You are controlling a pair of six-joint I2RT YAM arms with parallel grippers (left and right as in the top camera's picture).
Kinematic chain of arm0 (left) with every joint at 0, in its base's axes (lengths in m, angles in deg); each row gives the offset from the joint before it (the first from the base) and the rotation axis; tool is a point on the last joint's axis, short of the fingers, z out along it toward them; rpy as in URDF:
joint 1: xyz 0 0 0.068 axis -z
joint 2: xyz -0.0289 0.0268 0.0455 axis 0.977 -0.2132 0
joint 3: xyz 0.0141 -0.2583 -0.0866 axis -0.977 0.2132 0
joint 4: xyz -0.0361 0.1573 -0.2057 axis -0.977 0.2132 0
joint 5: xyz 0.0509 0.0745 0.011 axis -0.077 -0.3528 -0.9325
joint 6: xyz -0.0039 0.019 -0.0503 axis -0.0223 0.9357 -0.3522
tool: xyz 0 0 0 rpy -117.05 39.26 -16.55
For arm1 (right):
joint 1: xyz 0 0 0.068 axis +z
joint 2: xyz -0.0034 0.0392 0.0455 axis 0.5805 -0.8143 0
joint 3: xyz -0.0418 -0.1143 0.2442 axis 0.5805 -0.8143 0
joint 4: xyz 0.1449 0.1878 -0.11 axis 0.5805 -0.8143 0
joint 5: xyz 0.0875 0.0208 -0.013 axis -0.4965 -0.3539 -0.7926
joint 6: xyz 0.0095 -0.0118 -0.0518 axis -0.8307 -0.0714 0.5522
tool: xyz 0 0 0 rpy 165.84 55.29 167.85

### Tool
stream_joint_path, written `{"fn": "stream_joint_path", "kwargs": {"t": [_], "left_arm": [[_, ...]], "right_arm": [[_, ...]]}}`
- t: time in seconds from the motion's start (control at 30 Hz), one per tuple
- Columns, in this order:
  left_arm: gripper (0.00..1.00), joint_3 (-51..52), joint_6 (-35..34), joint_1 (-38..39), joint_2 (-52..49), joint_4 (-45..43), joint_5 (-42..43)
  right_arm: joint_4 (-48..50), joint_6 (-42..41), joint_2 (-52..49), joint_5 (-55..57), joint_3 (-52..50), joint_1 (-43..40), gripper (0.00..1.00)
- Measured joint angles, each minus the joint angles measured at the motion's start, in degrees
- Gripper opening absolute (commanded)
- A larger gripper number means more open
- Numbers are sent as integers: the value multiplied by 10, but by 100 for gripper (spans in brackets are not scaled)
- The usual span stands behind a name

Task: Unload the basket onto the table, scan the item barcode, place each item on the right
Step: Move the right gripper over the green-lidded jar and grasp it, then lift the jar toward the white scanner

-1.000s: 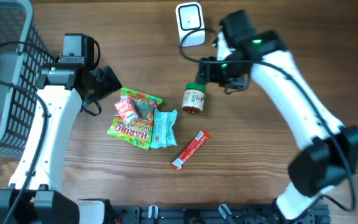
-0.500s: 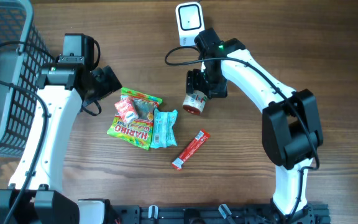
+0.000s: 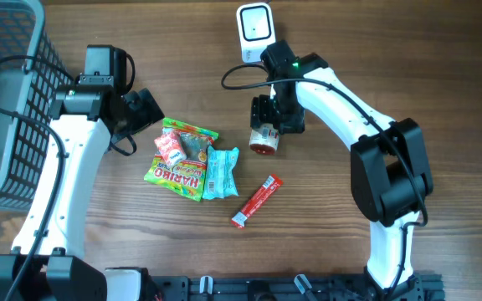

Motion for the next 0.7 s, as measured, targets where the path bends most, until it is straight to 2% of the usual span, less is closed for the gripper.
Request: {"fn": "stream_joint_path", "kwargs": {"t": [0.1, 0.13, 0.17, 0.2, 0.57, 0.7], "left_arm": [[100, 0, 0, 0, 0, 0, 0], [100, 0, 0, 0, 0, 0, 0], [100, 0, 0, 0, 0, 0, 0], [100, 0, 0, 0, 0, 0, 0], [100, 0, 0, 0, 0, 0, 0], [100, 0, 0, 0, 0, 0, 0]], "right_arm": [[27, 0, 0, 0, -25, 0, 77], [34, 0, 0, 0, -30, 0, 71], [40, 3, 0, 0, -35, 0, 59], [42, 9, 0, 0, -37, 0, 54], [13, 78, 0, 16, -32, -3, 58], [1, 89, 0, 50, -29, -3, 63]]}}
